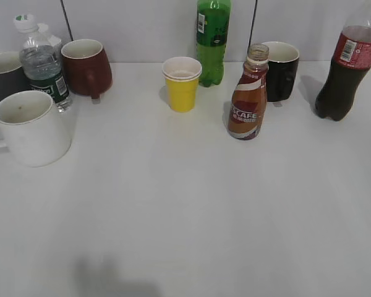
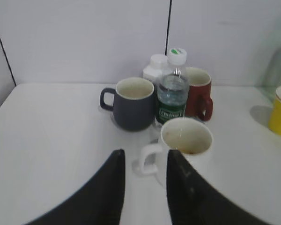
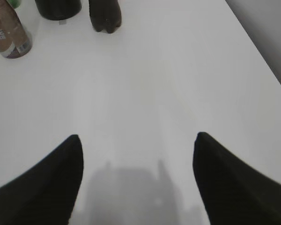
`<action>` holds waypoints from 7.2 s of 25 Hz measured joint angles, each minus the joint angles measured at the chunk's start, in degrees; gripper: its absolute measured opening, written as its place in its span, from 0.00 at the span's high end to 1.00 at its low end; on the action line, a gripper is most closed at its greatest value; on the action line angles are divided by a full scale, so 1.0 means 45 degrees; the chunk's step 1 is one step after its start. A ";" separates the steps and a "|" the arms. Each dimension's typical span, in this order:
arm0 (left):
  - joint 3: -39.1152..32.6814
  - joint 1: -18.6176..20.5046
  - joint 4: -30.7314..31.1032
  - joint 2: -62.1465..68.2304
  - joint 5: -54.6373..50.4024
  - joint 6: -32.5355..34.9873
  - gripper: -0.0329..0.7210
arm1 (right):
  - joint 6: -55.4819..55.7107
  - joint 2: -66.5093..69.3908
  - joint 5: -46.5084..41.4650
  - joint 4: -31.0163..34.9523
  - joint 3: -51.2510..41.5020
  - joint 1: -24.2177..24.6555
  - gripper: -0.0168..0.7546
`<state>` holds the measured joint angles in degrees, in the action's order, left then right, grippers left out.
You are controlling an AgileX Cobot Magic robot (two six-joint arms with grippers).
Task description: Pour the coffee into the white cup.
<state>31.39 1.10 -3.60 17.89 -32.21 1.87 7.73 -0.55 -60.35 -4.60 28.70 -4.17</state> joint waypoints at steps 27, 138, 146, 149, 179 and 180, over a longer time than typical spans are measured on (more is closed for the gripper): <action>-0.4457 -0.1070 -0.0623 0.5922 1.0242 0.0000 0.64 | 0.0000 0.0000 0.0000 0.0000 0.0000 0.0000 0.24; 0.1177 -0.0135 1.1871 1.9580 2.1936 -0.5356 0.88 | 0.0000 0.0000 0.0029 0.0003 0.0000 0.0000 0.24; 0.1632 -0.1057 1.3458 1.9580 2.1611 -0.6131 0.88 | 0.0000 0.0000 0.0029 0.0003 0.0000 0.0000 0.24; 0.1632 -0.1057 1.3497 1.9580 2.1655 -0.6160 0.88 | 0.0000 0.0000 0.0029 0.0003 0.0000 0.0000 0.24; 0.1632 -0.1057 1.3914 1.9580 2.1916 -0.6237 0.89 | -0.1586 0.5111 1.1434 0.1406 -0.1173 0.0000 0.24; 0.1632 -0.1057 1.3914 1.9580 2.1916 -0.6237 0.89 | -0.1718 0.5640 1.2309 0.1571 -0.1599 0.0000 0.24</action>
<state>38.73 -3.66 59.02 106.00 66.41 -26.20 0.00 24.82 -4.96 2.46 21.50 -4.17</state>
